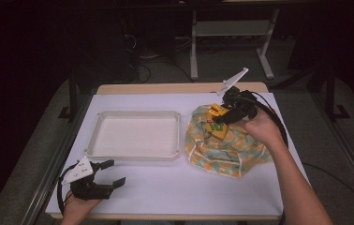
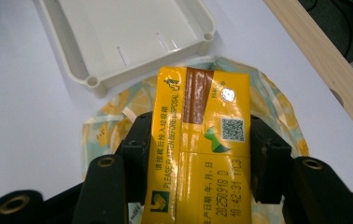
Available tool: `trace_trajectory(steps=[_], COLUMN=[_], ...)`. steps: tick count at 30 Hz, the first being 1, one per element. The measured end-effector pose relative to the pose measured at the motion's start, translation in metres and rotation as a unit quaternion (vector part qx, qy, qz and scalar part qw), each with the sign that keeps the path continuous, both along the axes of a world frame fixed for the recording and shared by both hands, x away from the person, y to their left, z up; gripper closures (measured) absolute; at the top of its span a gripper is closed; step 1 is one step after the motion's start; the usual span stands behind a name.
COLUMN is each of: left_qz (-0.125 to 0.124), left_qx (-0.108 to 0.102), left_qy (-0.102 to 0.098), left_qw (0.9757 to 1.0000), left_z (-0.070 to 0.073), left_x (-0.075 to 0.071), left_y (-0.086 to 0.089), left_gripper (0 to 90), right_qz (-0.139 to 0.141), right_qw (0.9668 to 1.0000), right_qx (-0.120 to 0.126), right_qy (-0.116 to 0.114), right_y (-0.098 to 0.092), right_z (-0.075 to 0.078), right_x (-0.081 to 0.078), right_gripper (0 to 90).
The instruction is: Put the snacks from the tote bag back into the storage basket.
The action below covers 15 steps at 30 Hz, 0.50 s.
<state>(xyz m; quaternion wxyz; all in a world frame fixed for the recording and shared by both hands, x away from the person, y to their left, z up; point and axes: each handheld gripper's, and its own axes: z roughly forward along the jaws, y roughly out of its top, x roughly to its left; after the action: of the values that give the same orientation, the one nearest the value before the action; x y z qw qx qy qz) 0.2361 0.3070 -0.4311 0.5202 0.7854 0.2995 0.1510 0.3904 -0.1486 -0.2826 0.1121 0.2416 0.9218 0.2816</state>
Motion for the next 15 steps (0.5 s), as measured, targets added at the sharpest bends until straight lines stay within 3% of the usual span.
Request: trace_trajectory(steps=[15], left_qz=[0.003], left_qx=[-0.002], left_qy=[0.003], left_qw=[1.0], left_z=[0.0], left_x=[0.0], left_y=[0.001], left_gripper=[18.2], right_qz=[0.048], right_qw=[0.9988], right_qx=[0.002], right_qy=[-0.005], right_y=[0.019], right_z=[0.005], right_x=[-0.004], right_gripper=[50.1])
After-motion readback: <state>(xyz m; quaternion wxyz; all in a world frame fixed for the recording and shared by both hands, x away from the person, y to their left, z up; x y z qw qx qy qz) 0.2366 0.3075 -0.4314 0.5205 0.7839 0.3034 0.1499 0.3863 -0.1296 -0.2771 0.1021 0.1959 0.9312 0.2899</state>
